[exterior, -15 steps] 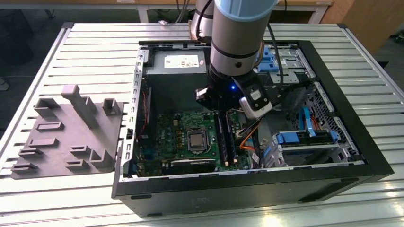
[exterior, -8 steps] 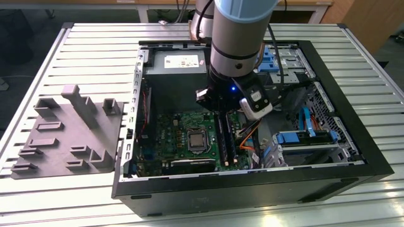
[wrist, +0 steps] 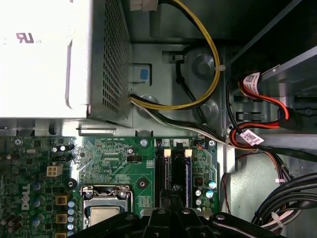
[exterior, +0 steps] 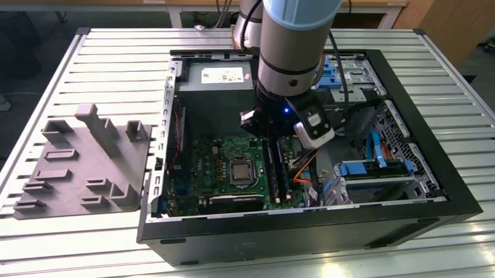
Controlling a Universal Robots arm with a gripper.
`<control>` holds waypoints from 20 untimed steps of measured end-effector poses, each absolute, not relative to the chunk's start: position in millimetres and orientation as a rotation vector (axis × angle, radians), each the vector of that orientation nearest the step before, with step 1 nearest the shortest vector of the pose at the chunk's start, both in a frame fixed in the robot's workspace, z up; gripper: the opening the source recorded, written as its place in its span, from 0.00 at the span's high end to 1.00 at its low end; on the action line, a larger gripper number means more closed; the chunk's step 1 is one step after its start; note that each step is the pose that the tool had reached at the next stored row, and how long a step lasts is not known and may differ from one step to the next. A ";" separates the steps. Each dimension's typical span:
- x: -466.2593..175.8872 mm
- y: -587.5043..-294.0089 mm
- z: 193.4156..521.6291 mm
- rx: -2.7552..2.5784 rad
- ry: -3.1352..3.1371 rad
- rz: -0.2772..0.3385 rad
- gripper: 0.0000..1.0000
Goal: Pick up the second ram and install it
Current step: 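Press down the second ram until it locks into place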
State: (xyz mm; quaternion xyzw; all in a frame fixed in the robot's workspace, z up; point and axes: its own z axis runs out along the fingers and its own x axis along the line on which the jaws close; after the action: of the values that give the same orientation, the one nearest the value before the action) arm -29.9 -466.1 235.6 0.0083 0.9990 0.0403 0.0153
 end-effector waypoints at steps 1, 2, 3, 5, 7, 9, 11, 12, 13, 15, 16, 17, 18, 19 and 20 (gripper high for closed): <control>-29.9 -466.5 235.7 0.026 3.108 0.125 0.89; -29.9 -466.9 235.7 0.026 3.108 0.125 0.89; -29.9 -467.3 235.7 0.026 3.108 0.125 0.89; -29.9 -468.0 235.6 0.026 3.108 0.125 0.89; -29.9 -468.7 235.7 0.026 3.108 0.125 0.89; -29.9 -469.5 235.6 0.026 3.108 0.125 0.89; -29.9 -470.2 235.6 0.026 3.108 0.125 0.89; -29.9 -470.5 235.6 0.026 3.108 0.125 0.89; -29.9 -470.8 235.6 0.026 3.108 0.125 0.89; -29.9 -471.5 235.6 0.026 3.108 0.125 0.89; -29.9 -471.8 235.6 0.026 3.108 0.125 0.89; -29.9 -472.1 235.6 0.026 3.108 0.125 0.89; -29.9 -472.4 235.7 0.026 3.108 0.125 0.89; -29.9 -472.7 235.6 0.026 3.108 0.125 0.89; -29.9 -473.1 235.7 0.026 3.108 0.125 0.89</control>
State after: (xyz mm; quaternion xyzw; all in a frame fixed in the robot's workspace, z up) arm -29.9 -473.1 235.7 0.0083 0.9990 0.0402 0.0153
